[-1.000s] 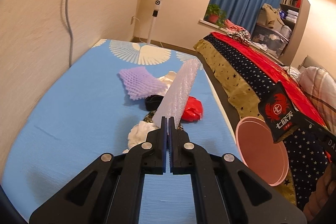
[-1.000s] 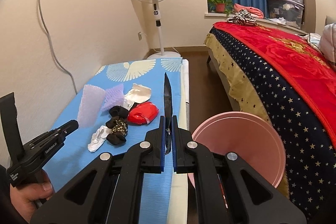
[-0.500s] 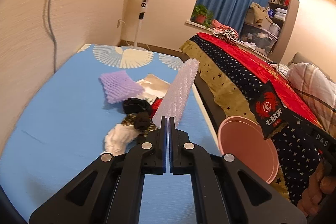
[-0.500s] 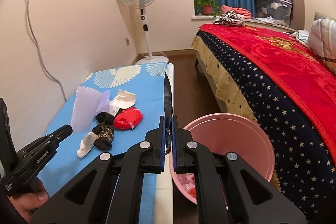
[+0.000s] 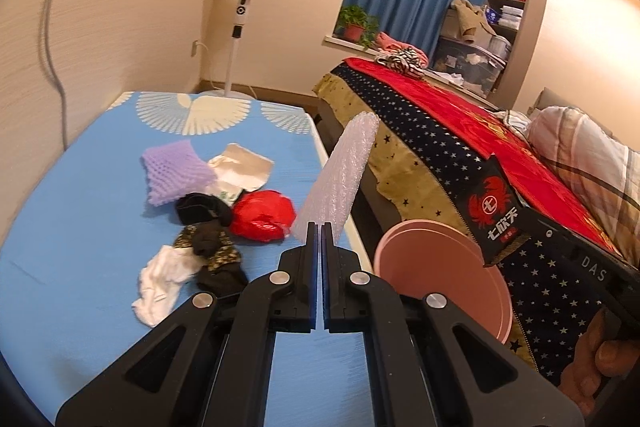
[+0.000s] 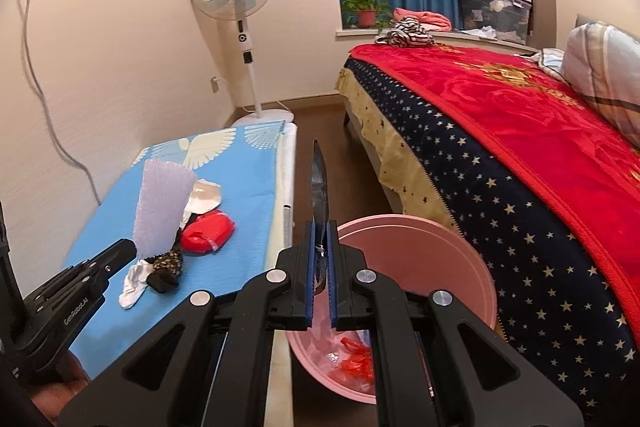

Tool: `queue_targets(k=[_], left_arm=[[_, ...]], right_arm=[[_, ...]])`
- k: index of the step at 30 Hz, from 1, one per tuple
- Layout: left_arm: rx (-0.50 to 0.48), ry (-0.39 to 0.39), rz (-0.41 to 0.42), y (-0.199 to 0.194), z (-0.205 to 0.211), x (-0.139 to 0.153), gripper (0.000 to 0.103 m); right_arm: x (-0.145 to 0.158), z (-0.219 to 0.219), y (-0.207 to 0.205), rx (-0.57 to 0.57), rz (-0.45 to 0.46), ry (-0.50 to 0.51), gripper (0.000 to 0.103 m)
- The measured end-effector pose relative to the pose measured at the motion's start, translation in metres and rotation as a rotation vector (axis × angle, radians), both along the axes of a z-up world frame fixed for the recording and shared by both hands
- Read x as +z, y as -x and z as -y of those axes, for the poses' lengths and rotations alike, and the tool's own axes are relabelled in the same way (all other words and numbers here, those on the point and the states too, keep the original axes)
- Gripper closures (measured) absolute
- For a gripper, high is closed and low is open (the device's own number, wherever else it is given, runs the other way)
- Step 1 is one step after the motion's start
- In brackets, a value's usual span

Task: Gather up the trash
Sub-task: 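Carry the foam sleeve and black printed bag with both tools over the pink bin, then open both tools to drop the foam sleeve and black bag into the bin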

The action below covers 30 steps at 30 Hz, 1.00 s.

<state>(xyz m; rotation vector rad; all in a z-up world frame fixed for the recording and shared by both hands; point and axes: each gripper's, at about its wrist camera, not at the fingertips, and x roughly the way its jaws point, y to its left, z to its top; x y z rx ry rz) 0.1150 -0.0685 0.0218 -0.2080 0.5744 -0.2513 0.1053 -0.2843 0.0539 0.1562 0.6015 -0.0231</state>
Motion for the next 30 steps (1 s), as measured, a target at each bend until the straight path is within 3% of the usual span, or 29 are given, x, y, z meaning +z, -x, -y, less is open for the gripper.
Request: queue_targets(k=[30], left_arm=[[-0.206, 0.008, -0.01, -0.015, 0.097, -0.012, 0.102]], right_arm=[[-0.02, 0.063, 0.006, -0.203, -0.048, -0.014, 0.098]])
